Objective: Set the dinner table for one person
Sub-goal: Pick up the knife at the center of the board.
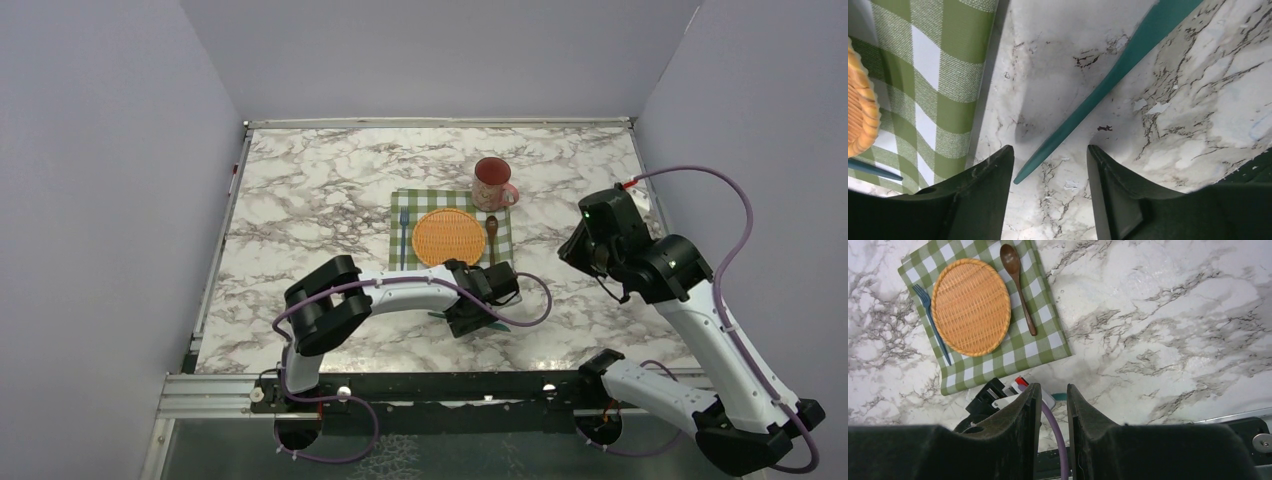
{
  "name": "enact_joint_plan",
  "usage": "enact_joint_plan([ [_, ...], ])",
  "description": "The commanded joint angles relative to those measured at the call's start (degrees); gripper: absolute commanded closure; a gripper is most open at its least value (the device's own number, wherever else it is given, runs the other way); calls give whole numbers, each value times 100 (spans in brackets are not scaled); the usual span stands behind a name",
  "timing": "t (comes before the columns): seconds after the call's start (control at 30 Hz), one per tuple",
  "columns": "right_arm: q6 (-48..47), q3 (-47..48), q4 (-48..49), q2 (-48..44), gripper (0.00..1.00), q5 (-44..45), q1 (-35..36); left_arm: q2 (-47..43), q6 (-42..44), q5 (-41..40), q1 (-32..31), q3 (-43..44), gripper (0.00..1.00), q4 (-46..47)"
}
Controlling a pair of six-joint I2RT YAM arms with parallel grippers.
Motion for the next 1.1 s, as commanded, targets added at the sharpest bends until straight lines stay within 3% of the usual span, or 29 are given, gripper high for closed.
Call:
enact_joint_plan([
  [0.0,-24,141,-13,-58,70,283,11,253,-29,588,-22,64,45,111],
  [0.57,-103,19,203,-173,70,283,11,367,-531,1319,33,144,77,-233],
  [0.77,-161,21,269,-167,70,308,15,440,-697,1430,37,267,99,-439],
  [1.07,-174,-23,261,-252,70,353,16,268,-731,1752,40,647,100,-736],
])
